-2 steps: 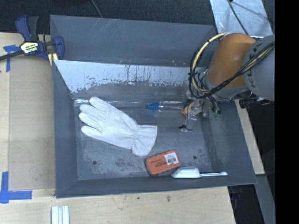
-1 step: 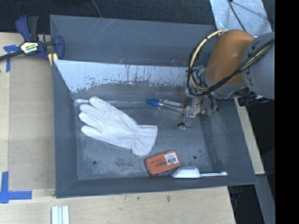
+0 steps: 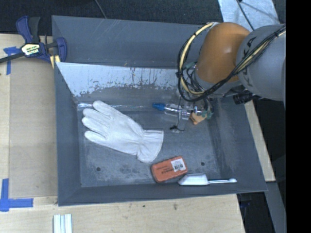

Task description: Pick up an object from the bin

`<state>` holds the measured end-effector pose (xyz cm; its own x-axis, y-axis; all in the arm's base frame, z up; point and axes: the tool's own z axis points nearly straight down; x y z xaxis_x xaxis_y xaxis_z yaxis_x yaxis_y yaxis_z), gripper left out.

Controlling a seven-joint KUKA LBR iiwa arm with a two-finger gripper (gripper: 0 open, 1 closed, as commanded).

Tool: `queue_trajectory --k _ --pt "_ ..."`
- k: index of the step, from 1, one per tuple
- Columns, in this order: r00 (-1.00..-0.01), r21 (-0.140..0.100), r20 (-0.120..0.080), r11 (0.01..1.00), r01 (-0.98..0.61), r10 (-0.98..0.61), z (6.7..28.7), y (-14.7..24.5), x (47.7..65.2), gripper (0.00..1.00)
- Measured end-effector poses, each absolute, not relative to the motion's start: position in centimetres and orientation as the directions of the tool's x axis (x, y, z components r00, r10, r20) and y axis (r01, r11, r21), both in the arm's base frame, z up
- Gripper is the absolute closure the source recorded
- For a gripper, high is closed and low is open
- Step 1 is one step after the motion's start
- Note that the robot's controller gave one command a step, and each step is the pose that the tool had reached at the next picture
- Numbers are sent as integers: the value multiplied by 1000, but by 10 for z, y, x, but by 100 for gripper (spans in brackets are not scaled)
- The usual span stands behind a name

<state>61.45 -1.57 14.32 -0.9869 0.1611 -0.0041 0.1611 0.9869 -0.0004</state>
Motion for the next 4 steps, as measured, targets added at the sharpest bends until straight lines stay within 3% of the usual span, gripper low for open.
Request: queue_trajectory --k 1,2,3,4 --pt "-988 4 -4 988 155 155 151 16 613 0" --pt "-980 -1 -5 980 201 201 131 34 598 0" --pt "-983 4 -7 983 184 184 94 47 577 0" --pt "-995 1 -7 995 99 99 72 58 582 100"
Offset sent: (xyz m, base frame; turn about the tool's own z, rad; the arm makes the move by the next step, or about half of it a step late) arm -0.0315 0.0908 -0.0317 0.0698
